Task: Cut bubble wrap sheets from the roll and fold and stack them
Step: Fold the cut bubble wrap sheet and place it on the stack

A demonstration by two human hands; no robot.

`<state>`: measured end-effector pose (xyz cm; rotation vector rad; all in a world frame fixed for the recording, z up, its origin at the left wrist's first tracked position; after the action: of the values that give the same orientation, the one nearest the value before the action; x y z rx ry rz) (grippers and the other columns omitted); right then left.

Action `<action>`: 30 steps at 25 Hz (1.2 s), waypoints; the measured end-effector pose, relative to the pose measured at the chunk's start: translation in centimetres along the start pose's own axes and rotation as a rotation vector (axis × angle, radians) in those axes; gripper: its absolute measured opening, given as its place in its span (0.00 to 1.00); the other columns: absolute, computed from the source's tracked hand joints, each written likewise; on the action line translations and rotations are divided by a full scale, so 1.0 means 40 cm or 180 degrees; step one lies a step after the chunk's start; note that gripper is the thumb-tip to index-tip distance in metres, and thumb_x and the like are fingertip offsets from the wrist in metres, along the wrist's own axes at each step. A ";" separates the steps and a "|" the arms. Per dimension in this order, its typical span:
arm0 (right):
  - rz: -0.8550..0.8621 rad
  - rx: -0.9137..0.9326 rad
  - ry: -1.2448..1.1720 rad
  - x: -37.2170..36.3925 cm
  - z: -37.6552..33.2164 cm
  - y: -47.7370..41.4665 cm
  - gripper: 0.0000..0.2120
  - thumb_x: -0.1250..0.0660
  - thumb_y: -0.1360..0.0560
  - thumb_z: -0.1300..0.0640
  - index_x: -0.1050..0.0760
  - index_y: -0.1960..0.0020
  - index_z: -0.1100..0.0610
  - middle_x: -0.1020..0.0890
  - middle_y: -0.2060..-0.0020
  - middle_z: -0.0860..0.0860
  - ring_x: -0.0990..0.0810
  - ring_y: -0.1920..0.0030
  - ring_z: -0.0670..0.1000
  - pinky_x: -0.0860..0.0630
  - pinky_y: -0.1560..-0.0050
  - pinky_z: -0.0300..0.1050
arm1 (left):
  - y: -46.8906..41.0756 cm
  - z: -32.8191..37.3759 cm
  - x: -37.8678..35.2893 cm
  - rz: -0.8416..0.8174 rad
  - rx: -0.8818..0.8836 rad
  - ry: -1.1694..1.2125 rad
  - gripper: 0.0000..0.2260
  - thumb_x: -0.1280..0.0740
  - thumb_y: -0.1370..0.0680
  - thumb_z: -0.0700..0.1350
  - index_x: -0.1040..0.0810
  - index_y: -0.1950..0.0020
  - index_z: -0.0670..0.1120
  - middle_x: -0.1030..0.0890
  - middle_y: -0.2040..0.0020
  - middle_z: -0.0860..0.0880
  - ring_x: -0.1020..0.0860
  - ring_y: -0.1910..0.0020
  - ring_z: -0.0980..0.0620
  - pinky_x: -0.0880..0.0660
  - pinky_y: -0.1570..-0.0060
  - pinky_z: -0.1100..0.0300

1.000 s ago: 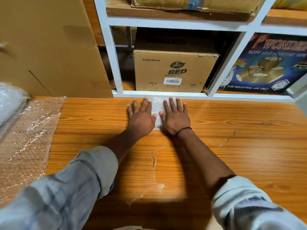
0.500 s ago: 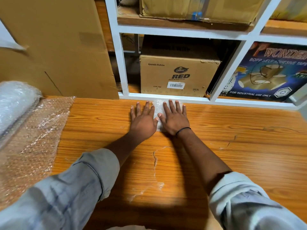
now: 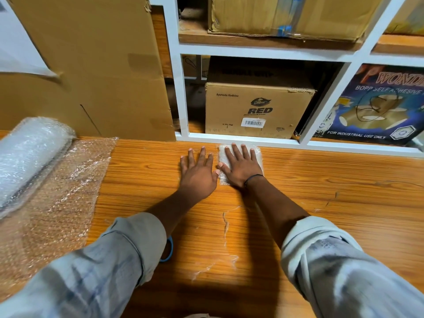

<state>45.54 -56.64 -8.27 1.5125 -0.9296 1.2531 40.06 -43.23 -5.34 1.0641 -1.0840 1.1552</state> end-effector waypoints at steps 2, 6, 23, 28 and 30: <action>-0.0012 -0.0004 -0.0018 0.009 -0.002 0.003 0.37 0.61 0.18 0.31 0.62 0.15 0.48 0.60 0.16 0.51 0.64 0.17 0.58 0.65 0.19 0.61 | 0.004 0.001 0.002 -0.0004 -0.0032 0.0006 0.29 0.51 0.14 0.59 0.53 0.15 0.49 0.59 0.16 0.46 0.63 0.19 0.36 0.65 0.24 0.37; 0.0427 0.0044 -0.0446 0.058 -0.037 0.069 0.35 0.57 0.16 0.35 0.56 0.15 0.51 0.54 0.16 0.53 0.61 0.17 0.58 0.64 0.19 0.60 | 0.035 0.008 0.005 0.0014 -0.0154 -0.0025 0.29 0.50 0.14 0.58 0.52 0.15 0.50 0.59 0.16 0.46 0.63 0.19 0.36 0.65 0.23 0.36; 0.1199 0.0422 -0.1636 0.006 -0.407 0.394 0.23 0.41 0.17 0.45 0.26 0.28 0.56 0.22 0.32 0.54 0.29 0.30 0.56 0.34 0.28 0.52 | 0.335 -0.228 -0.004 -0.0056 0.0061 -0.0058 0.29 0.50 0.14 0.58 0.53 0.15 0.52 0.59 0.15 0.49 0.62 0.18 0.38 0.63 0.22 0.37; 0.1234 0.0571 -0.1642 0.025 -0.556 0.394 0.22 0.37 0.19 0.45 0.24 0.30 0.55 0.21 0.36 0.53 0.27 0.33 0.56 0.30 0.32 0.53 | 0.408 -0.378 0.062 0.0242 0.0167 0.0040 0.28 0.48 0.15 0.58 0.49 0.16 0.52 0.56 0.15 0.49 0.60 0.18 0.38 0.62 0.22 0.37; 0.1028 0.0529 -0.1728 0.016 -0.645 0.379 0.23 0.36 0.19 0.44 0.25 0.29 0.54 0.22 0.34 0.53 0.28 0.32 0.56 0.31 0.30 0.54 | 0.448 -0.475 0.079 0.0317 0.0267 0.0090 0.28 0.49 0.15 0.60 0.48 0.16 0.52 0.55 0.15 0.49 0.59 0.18 0.38 0.62 0.22 0.37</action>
<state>24.25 -36.13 -3.63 1.9405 -1.4991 1.1796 24.19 -22.31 -3.96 1.0652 -1.0842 1.3012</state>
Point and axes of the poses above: each hand's wrist, its own y-axis away from the middle knuckle, its own x-axis out of the back of the hand, z = x × y, the point moved 10 cm from there along -y, towards the middle knuckle
